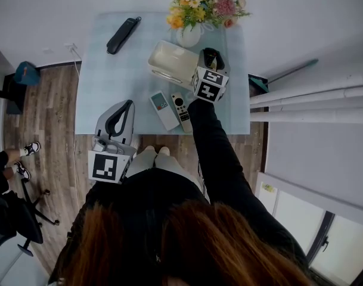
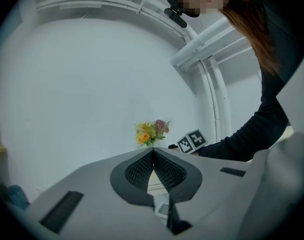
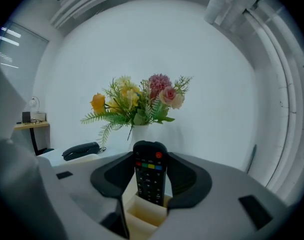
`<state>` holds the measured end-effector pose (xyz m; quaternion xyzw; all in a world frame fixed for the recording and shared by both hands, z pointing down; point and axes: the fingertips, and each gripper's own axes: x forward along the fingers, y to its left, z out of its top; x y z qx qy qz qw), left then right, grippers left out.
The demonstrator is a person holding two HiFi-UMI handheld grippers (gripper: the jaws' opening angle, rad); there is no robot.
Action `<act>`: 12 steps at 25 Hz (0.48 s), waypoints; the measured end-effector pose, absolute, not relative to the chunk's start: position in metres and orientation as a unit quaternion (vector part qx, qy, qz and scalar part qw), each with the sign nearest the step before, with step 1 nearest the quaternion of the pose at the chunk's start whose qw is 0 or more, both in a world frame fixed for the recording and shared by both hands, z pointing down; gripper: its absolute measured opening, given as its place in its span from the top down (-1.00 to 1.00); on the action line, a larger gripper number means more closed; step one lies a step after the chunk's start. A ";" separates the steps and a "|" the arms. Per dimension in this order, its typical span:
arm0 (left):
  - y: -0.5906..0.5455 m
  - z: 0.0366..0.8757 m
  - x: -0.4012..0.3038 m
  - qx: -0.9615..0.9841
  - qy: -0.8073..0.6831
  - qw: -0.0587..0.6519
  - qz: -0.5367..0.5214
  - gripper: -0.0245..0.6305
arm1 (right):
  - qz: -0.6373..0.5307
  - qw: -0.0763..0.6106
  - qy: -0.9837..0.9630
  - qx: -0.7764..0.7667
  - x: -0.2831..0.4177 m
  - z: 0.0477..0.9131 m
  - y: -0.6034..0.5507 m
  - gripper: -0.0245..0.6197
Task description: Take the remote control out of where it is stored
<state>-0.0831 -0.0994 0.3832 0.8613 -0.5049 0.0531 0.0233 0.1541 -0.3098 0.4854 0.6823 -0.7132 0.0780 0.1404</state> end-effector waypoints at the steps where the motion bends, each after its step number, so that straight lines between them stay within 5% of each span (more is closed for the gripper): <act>1: -0.100 0.383 -0.083 0.861 -0.506 0.024 0.052 0.91 | 0.073 0.137 -0.715 0.681 0.154 0.480 -0.309 0.27; 12: -0.100 0.378 -0.088 0.858 -0.511 0.018 0.053 0.91 | 0.009 0.079 -0.753 0.653 0.136 0.406 -0.275 0.27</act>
